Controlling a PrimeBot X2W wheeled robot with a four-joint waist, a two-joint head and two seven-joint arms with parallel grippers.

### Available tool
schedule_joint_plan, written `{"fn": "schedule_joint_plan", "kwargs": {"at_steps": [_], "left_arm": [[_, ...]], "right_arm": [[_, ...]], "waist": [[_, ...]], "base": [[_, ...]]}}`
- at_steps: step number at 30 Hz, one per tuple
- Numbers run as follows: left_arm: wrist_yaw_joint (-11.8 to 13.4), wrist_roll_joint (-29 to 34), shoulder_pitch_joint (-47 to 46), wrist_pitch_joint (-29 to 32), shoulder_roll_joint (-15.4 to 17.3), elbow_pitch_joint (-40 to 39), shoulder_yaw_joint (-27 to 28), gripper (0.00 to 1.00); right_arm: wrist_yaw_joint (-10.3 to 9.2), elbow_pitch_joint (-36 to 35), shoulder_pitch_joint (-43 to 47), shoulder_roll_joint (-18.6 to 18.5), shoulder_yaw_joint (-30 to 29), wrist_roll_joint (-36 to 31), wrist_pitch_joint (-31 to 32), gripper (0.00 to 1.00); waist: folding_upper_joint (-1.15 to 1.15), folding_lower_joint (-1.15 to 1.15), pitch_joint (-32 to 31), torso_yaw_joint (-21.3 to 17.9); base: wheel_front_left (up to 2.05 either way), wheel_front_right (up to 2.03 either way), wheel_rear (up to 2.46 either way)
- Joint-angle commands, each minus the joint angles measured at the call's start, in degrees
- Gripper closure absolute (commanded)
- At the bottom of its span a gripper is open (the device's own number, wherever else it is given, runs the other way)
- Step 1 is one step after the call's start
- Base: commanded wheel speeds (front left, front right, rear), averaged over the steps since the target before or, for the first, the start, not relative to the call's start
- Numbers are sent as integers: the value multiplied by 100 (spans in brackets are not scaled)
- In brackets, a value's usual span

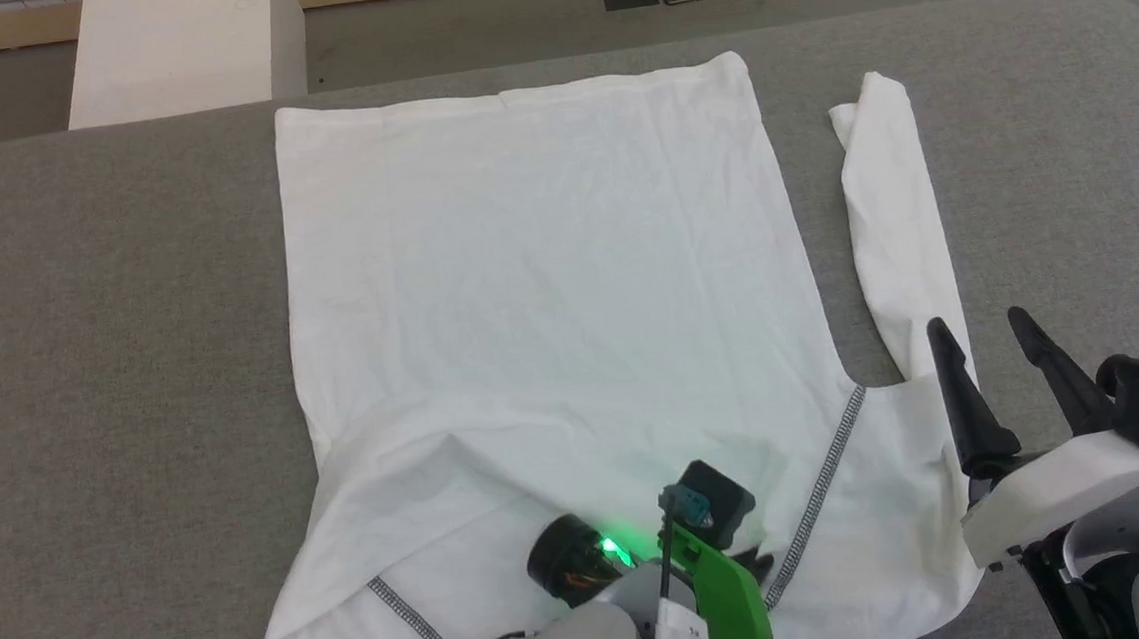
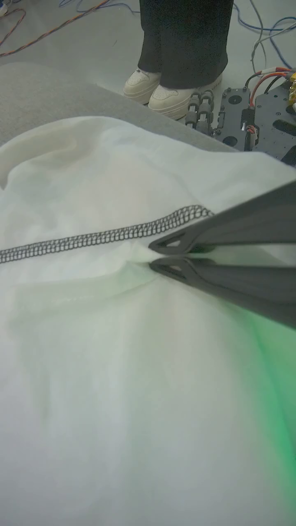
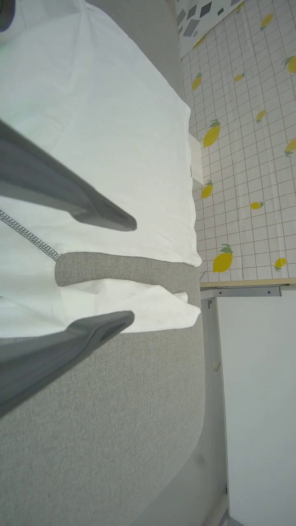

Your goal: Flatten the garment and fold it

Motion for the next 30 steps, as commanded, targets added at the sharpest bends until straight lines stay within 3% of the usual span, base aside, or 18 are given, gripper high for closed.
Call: {"fn": "schedule_joint_plan", "kwargs": {"at_steps": [1,5,9,14,18,23,30], "left_arm": [[-60,-119,44,23,-28,58,-20,0],[19,-468,-58,-298,-31,-114,211,0],[237,-631,-172,-1090,17,-508,850,0],[651,-493,-171,-2267,608,-1059,1795,0],[998,-307,-28,-2869,1161,-1222,2434,0],[1264,-40,265,-3071,1571,-1373,3032,0],[1295,381,674,-3093,1524,-1976,4068,0]], "right_arm": [[-9,17,68,13,18,25,19,0],[-9,35,109,13,-8,-5,77,0],[-9,67,115,-16,-69,-29,139,0],[-9,237,-123,-135,-285,-81,205,0],[-9,513,-608,-220,-503,-167,293,0],[-9,1110,-1502,-444,-656,-187,469,0],[-9,2419,-3064,-761,-1106,-318,855,0]], "waist": [[0,0,-19,25],[0,0,-99,116],[0,0,-173,234],[0,0,-151,395],[0,0,25,505],[0,0,373,650],[0,0,1071,931]], "base": [[0,0,0],[0,0,0],[0,0,0],[0,0,0],[0,0,0],[0,0,0],[0,0,0]]}}
